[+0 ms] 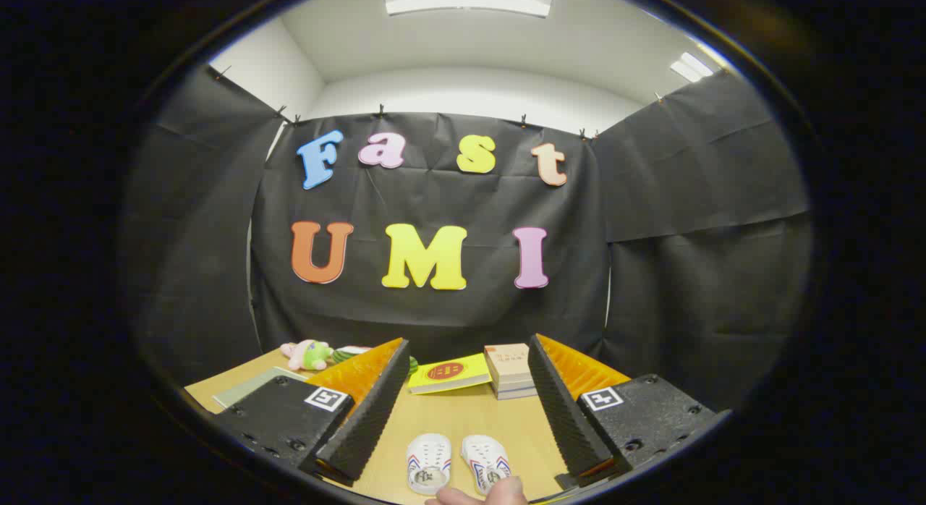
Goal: Open the storage box then place both shoes into the box .Put the left shoe in first, then the right shoe, with the right side of both shoes facing outward in a uniform manner.
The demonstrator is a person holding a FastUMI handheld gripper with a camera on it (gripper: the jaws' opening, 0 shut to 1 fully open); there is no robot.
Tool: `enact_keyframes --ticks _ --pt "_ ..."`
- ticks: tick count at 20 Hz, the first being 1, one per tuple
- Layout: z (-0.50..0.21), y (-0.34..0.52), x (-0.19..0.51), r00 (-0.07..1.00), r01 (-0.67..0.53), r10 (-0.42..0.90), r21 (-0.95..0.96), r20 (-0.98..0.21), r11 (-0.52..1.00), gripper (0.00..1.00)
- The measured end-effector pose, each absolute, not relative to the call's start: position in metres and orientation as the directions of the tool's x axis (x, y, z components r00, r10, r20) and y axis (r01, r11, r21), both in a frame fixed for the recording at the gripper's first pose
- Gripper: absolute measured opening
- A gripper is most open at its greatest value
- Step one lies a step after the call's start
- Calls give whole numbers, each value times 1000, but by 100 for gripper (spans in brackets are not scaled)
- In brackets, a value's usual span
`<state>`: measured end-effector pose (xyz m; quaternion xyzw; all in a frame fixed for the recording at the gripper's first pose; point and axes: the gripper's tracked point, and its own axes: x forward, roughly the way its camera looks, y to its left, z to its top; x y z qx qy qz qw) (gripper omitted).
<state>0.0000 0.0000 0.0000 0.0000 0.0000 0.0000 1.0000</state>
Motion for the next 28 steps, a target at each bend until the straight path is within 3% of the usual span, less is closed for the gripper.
enact_keyframes --ticks 28 --pt "-10 19 3 995 -87 89 49 -38 995 100"
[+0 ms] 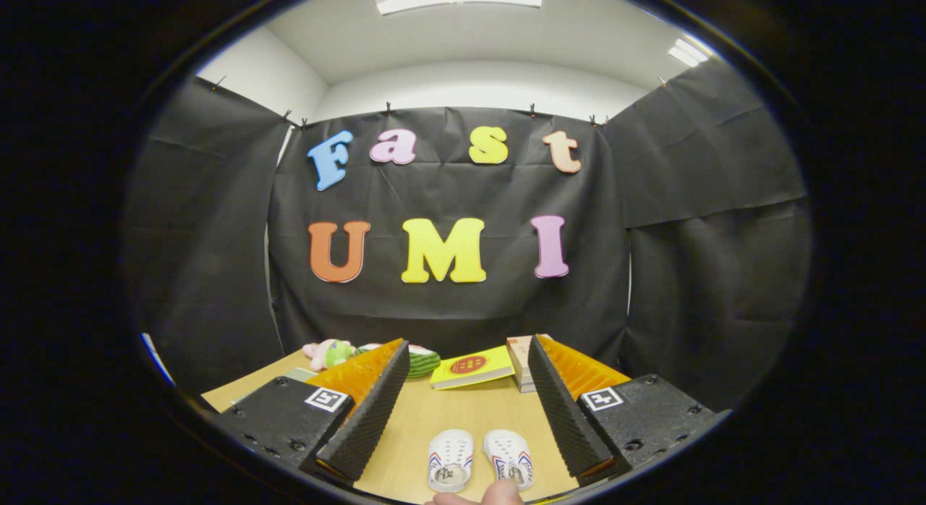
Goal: Open the storage box then place both shoes into the box .Put the left shoe in first, then the right shoe, with the right side of both shoes facing outward in a uniform manner.
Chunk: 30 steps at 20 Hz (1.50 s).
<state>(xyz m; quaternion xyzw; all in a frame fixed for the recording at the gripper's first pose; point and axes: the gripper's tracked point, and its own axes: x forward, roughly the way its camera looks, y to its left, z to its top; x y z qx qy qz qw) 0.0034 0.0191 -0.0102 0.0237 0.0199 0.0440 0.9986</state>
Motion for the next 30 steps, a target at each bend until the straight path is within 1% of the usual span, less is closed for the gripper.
enact_keyframes --ticks 3,9,15,20,22,26,30 --pt "-13 23 5 993 -103 105 46 -48 994 100" --pt "-33 38 12 978 -168 177 89 -113 982 100" --pt "-70 63 21 933 -267 300 177 -197 947 100" --pt "-113 102 22 832 -379 483 355 -273 854 100" --pt "-133 114 22 790 -401 529 391 -311 829 100" --pt "-170 139 19 707 -424 600 455 -374 783 100" --pt "-201 166 16 612 -426 683 562 -398 709 99"
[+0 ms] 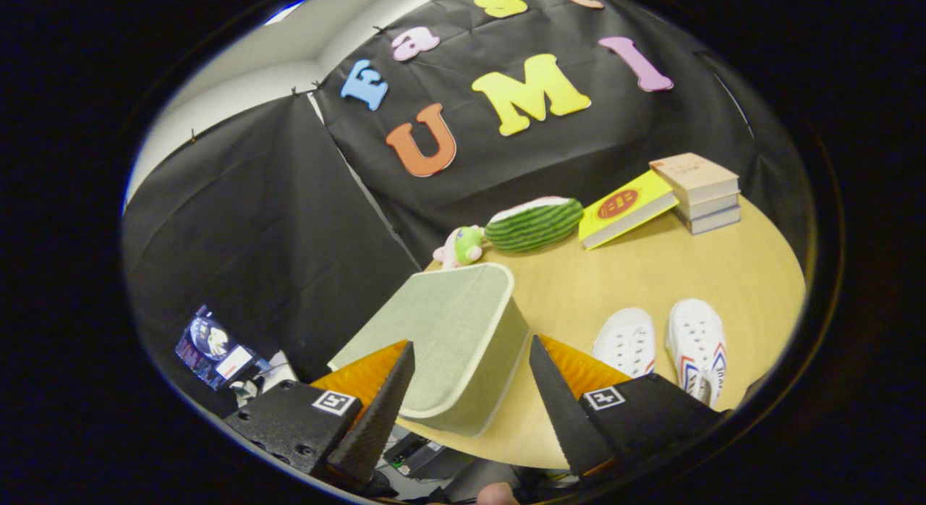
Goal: Open the storage box then place both shoes into the box .Put the left shoe in first, then the right shoe, with the right side of both shoes facing outward in a uniform manner.
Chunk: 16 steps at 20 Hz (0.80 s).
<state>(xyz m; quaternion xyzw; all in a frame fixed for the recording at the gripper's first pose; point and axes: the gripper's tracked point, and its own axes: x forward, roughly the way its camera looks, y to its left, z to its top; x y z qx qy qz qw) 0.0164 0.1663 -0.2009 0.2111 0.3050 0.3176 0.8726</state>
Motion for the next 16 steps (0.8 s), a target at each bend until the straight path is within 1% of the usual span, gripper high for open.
enact_keyframes --ticks 3,7,10,12,16 --pt "-222 184 16 539 -404 737 642 -408 651 97" --pt "-239 200 12 471 -376 785 713 -403 592 88" --pt "-245 210 10 432 -351 809 752 -399 558 76" --pt "-247 216 10 413 -331 826 782 -383 528 65" --pt "-245 215 7 416 -278 835 824 -361 494 32"
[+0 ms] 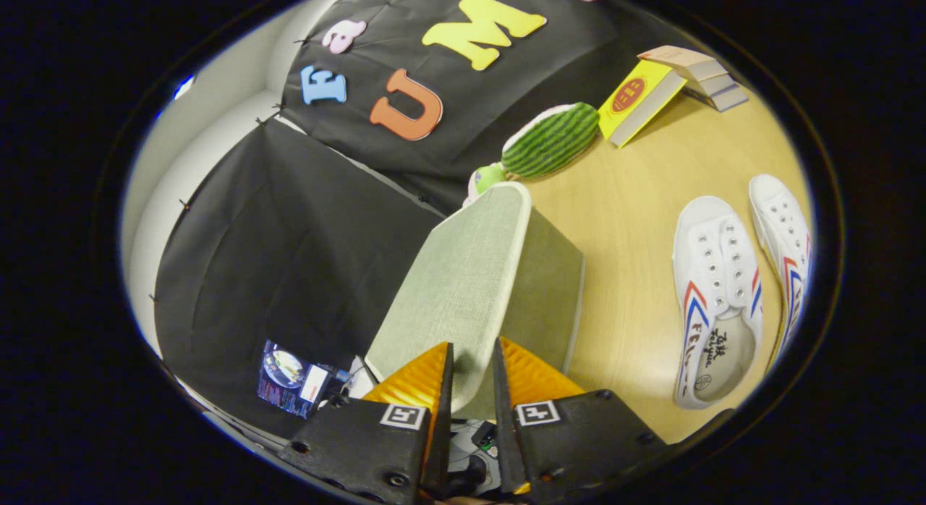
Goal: Open the storage box then place both shoes into the box .Put the left shoe in first, then the right shoe, with the right side of both shoes facing outward in a uniform manner.
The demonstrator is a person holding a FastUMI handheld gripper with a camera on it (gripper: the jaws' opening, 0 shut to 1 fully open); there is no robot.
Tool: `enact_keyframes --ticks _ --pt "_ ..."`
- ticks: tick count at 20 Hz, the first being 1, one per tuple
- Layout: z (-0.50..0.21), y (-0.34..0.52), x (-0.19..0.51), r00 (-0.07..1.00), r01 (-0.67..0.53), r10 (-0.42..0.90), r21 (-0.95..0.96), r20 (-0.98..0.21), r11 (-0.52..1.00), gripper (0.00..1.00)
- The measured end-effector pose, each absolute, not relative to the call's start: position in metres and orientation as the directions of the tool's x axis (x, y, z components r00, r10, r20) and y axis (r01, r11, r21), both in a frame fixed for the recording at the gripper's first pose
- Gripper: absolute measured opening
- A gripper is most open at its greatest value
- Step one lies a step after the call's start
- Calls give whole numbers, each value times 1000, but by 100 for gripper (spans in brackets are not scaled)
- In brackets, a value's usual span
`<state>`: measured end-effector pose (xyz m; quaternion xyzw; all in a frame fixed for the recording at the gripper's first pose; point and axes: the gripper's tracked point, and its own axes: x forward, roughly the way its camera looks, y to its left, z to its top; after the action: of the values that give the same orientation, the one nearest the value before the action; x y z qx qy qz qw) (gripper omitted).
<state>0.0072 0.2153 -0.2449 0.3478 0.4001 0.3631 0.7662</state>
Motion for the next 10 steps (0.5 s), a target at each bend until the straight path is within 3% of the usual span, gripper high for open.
enact_keyframes --ticks 4,10 --pt "-229 211 6 426 -246 853 869 -301 429 8" --pt "-224 217 -1 395 -225 881 902 -261 368 6"
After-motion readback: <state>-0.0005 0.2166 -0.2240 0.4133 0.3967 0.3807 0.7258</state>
